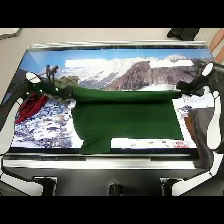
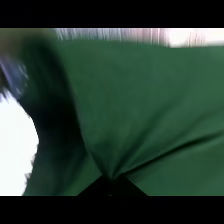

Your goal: Fold the shirts.

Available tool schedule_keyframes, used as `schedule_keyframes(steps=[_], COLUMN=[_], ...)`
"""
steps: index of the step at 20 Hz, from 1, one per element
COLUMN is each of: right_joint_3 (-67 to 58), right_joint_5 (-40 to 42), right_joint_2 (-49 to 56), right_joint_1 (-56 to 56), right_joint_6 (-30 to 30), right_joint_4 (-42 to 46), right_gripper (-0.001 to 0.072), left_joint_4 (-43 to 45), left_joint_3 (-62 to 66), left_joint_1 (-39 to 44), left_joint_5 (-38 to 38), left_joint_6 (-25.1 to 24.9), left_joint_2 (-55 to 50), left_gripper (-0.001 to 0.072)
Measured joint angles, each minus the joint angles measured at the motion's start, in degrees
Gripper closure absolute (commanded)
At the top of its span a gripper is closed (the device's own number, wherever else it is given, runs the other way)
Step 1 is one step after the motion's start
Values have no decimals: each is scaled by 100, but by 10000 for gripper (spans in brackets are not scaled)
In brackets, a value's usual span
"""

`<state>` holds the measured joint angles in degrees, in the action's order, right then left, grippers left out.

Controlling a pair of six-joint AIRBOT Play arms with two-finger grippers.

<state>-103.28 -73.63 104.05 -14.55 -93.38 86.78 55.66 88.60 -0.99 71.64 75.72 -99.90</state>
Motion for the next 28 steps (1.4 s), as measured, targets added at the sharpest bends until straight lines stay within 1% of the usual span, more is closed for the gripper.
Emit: schedule_keyframes(steps=[3,4,5,6,7,9,12,13,15,18,22,25,28], right_joint_3=[22,22,26,26,26,26,76,197,664,1639,2468,2680,2761], right_joint_5=[-262,-343,-424,-498,-544,-750,-1399,-1637,-1871,-1716,-1298,-1180,-1172], right_joint_2=[273,348,409,442,442,361,210,133,-116,-643,-1137,-1296,-1360], right_joint_1=[-15,-17,-22,-22,-33,-83,-358,-479,-671,-787,-855,-870,-876], right_joint_6=[63,70,79,79,79,83,90,90,127,304,481,538,603], right_joint_4=[11,-24,-74,-118,-149,-190,-216,-258,-337,-470,-466,-494,-498], right_gripper=[674,671,565,386,311,307,306,305,270,271,271,271,271], left_joint_4=[35,35,35,35,33,35,35,37,22,-90,-848,-1401,-1799], left_joint_3=[-446,-560,-638,-691,-706,-682,-758,-901,-1493,-2879,-4341,-4859,-5060], left_joint_1=[103,122,136,140,120,33,-181,-221,-249,-275,-262,-101,232], left_joint_5=[343,376,404,426,461,570,820,874,911,636,151,-216,-557], left_joint_6=[157,247,293,361,417,455,492,479,328,-33,-662,-938,-1040], left_joint_2=[-55,-83,-107,-122,-131,-118,52,160,476,1126,1799,1958,2009], left_gripper=[672,627,444,242,233,233,234,234,236,244,244,244,245])
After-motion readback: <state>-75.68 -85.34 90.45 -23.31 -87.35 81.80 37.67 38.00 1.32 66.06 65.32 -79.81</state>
